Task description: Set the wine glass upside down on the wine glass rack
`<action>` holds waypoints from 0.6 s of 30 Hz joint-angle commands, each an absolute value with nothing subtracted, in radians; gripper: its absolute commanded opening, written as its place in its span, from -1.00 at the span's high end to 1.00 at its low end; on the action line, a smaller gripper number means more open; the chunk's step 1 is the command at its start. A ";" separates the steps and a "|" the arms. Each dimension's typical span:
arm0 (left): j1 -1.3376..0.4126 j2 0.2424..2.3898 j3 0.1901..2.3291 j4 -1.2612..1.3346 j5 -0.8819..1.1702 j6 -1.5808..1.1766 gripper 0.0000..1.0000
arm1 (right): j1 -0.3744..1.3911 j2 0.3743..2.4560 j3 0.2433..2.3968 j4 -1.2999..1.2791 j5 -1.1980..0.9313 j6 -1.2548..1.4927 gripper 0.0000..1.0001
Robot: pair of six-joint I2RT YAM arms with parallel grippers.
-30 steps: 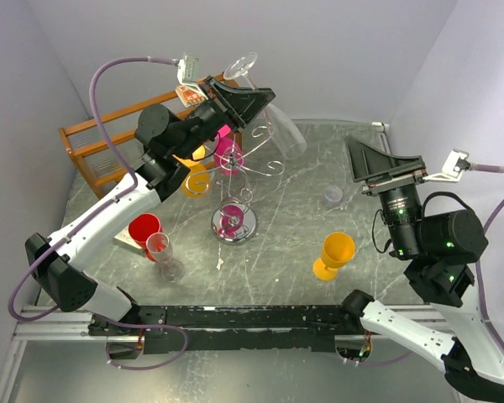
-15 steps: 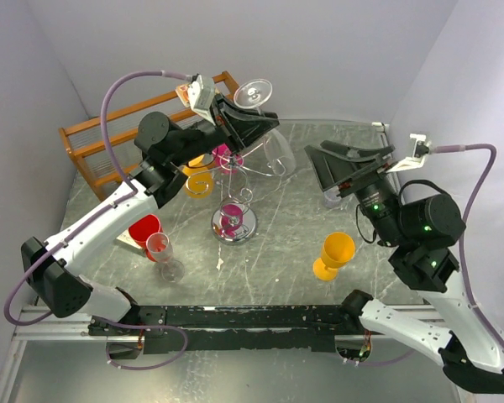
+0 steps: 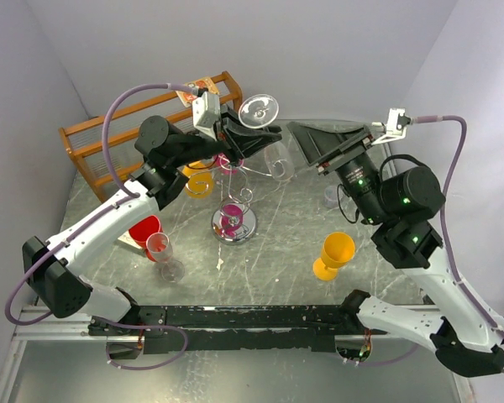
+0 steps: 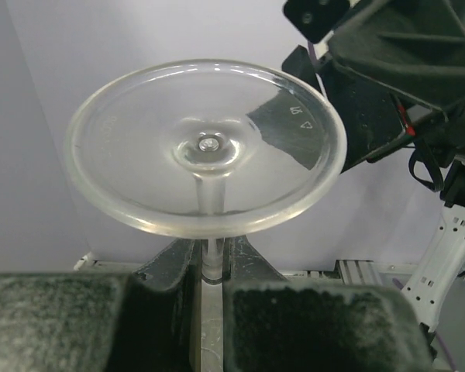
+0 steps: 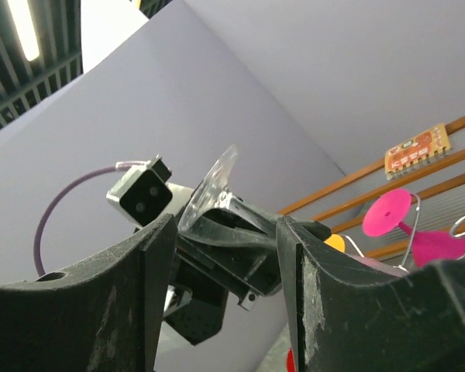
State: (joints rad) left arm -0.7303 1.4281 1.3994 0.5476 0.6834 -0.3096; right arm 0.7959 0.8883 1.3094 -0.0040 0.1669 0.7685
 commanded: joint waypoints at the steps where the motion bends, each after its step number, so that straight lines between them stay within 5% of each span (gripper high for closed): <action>1: -0.731 1.427 1.418 0.605 0.729 -0.214 0.86 | 0.796 0.917 1.367 0.006 0.190 0.900 -0.07; 18: -0.732 1.450 1.502 0.434 0.738 0.023 0.86 | 0.794 1.010 1.445 -0.102 0.183 1.005 0.49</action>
State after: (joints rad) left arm -0.7303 1.4456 1.4780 0.3969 0.7052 -0.0097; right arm 0.7959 1.0027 1.4273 -0.0761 0.1699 0.9741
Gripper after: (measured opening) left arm 0.152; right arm 0.269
